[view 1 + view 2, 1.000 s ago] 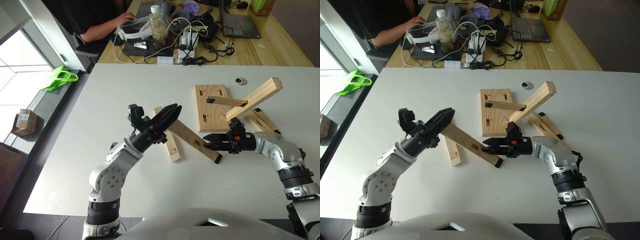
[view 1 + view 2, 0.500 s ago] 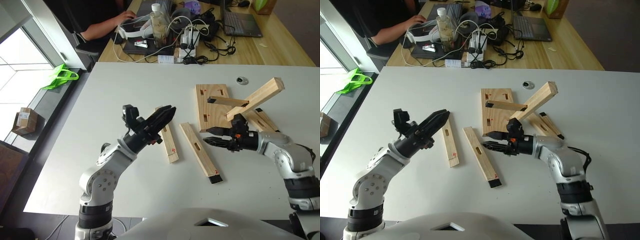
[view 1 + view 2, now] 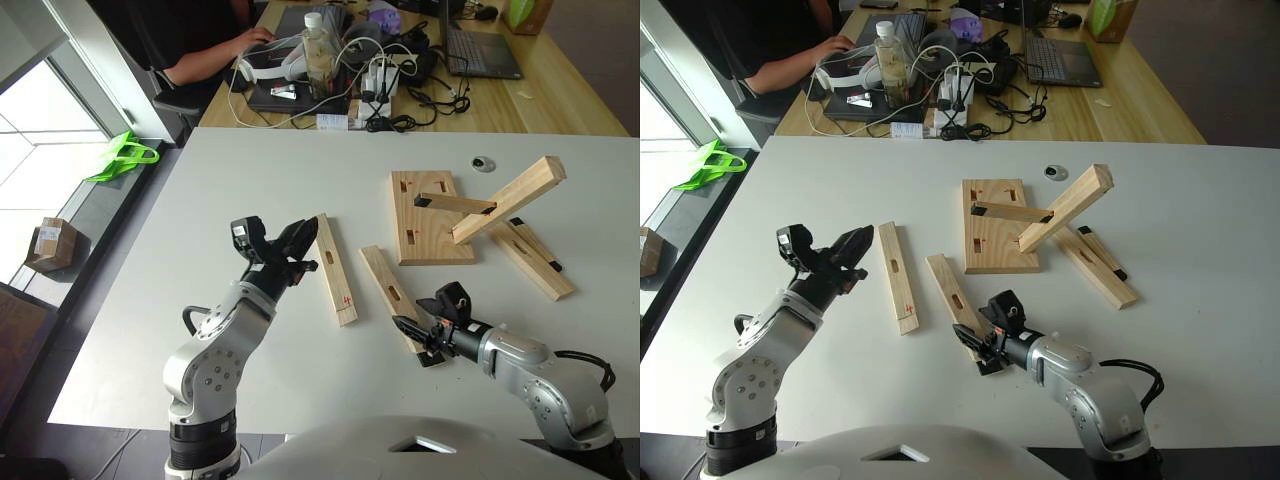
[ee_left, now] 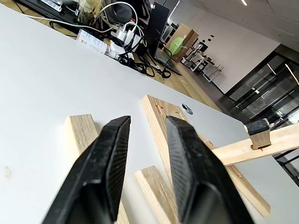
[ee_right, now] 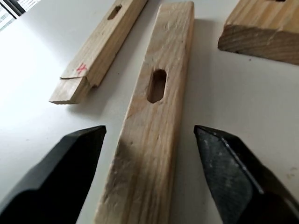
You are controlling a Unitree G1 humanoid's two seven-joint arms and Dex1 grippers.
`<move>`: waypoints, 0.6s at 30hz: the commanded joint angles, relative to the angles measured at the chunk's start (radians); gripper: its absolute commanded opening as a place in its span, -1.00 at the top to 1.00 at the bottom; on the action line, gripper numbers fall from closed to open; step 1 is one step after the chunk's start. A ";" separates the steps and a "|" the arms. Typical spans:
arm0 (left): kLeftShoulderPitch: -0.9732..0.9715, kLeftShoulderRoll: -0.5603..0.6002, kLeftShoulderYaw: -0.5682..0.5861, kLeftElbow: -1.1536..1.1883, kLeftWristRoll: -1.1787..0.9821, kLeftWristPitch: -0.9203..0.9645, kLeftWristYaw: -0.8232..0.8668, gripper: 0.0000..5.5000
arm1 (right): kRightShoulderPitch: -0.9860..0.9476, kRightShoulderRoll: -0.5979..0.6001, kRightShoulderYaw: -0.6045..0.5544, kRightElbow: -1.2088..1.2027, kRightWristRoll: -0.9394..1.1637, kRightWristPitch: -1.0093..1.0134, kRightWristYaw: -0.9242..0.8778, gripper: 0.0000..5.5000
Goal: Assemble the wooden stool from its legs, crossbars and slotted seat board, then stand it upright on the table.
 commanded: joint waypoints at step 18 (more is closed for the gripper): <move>-0.052 0.002 0.023 0.012 -0.078 0.161 0.118 0.50 | -0.014 -0.153 0.092 0.249 -0.300 -0.473 0.039 0.25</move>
